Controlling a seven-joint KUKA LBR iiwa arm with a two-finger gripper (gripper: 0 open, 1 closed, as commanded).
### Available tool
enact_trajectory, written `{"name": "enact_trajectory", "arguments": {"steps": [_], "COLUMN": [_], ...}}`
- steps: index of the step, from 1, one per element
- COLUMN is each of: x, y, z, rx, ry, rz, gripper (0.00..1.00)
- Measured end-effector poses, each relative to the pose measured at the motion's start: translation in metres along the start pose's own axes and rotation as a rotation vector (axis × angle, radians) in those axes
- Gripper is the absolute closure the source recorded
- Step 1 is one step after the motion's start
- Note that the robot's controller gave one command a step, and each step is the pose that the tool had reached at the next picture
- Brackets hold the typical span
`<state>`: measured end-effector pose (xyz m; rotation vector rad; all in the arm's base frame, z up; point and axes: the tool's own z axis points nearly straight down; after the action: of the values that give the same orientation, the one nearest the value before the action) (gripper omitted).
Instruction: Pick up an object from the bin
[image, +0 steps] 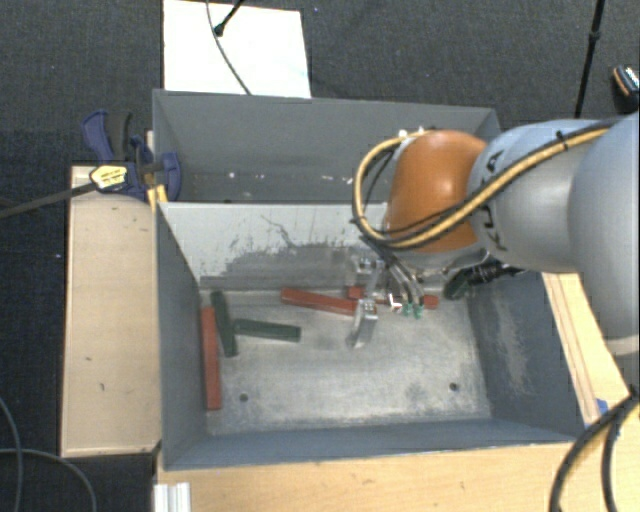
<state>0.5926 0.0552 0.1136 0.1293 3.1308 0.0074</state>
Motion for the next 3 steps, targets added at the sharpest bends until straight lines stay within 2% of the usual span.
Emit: {"name": "enact_trajectory", "arguments": {"steps": [1, 2, 3], "x": [0.007, 0.005, 0.012], "y": [-0.039, 0.055, 0.118], "z": [0.045, 0.043, 0.043], "rx": [0.005, 0.001, 0.000], "ry": [0.007, 0.004, 0.003], "rz": [0.049, 0.166, 0.050], "gripper": [0.00, 0.00, 0.00]}}
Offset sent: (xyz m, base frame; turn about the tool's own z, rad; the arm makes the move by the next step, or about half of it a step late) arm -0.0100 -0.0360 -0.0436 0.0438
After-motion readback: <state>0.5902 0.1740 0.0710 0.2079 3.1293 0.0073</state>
